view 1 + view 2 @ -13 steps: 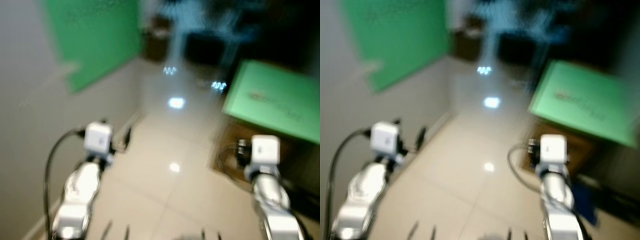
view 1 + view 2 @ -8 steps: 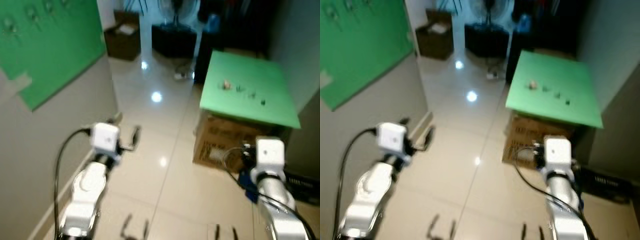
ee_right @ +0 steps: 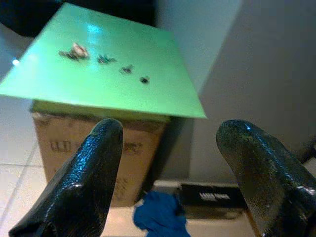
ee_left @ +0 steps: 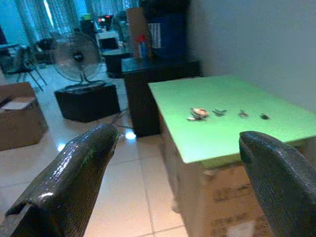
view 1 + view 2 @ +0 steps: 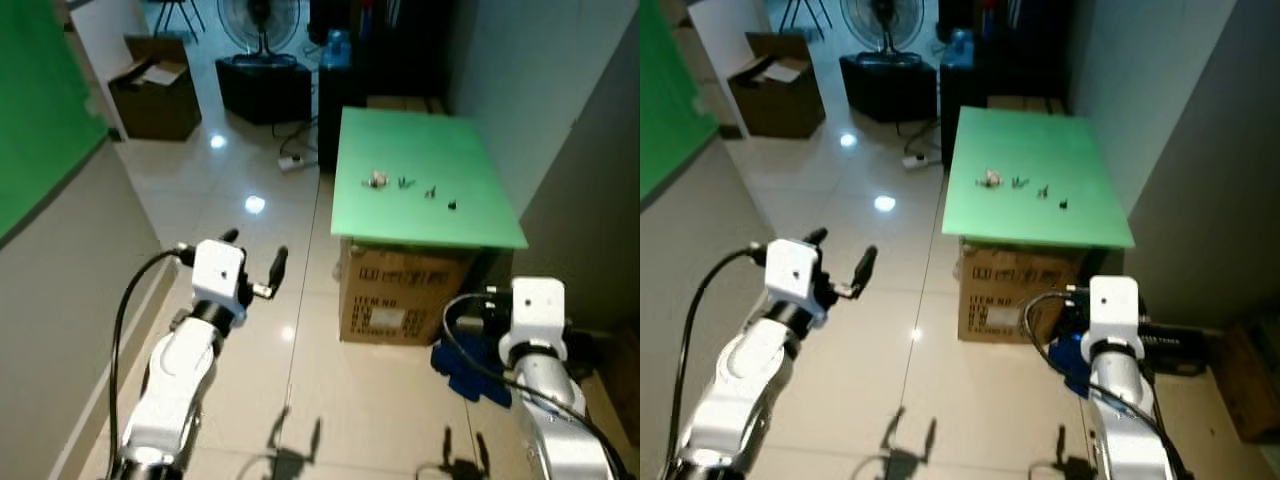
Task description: Hang keys on a hook
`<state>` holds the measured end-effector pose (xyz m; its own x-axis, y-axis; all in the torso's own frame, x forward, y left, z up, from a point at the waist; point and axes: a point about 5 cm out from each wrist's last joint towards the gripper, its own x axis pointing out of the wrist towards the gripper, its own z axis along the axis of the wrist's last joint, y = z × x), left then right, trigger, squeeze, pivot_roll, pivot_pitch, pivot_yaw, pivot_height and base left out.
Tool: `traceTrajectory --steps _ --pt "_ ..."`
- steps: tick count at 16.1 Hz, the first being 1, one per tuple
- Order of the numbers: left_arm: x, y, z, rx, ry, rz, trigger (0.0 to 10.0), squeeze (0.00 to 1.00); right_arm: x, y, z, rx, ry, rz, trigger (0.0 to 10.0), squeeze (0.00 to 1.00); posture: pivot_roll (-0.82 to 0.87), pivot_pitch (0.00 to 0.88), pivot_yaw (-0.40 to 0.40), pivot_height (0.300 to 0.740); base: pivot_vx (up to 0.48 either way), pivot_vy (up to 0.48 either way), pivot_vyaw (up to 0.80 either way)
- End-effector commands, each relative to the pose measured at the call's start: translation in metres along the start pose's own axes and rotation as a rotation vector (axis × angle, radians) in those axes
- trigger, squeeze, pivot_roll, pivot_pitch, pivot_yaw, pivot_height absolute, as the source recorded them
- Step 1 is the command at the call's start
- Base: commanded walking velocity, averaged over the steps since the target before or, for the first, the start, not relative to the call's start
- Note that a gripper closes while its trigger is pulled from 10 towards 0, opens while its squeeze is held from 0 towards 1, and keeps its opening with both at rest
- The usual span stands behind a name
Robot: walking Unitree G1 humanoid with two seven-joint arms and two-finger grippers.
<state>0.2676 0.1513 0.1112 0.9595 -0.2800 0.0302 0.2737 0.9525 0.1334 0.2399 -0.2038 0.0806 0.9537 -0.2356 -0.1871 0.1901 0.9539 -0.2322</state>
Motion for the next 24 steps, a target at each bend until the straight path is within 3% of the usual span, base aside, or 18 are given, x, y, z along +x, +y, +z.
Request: traceTrajectory --steps 1,8,18,24 --pt "-0.002 0.010 -0.001 0.025 0.013 0.021 10.0 0.00 0.001 0.010 0.009 0.012 -0.039 0.031 10.0 0.00 -0.07 0.000 0.018 0.740 0.382 0.000 0.00" --pt "0.002 0.009 -0.001 0.021 0.013 0.017 10.0 0.00 0.002 0.017 0.020 0.013 -0.108 0.101 10.0 0.00 -0.09 0.000 0.031 0.740 0.382 0.000 0.00" --pt "0.004 0.005 -0.002 0.013 0.017 0.000 10.0 0.00 0.002 0.016 0.017 0.011 -0.095 0.102 10.0 0.00 -0.10 0.000 0.035 0.740 0.381 0.000 0.00" --pt "0.004 0.003 -0.002 0.013 0.016 -0.007 10.0 0.00 0.002 0.013 0.016 0.012 -0.084 0.098 10.0 0.00 -0.10 0.000 0.036 0.740 0.382 0.000 -0.73"
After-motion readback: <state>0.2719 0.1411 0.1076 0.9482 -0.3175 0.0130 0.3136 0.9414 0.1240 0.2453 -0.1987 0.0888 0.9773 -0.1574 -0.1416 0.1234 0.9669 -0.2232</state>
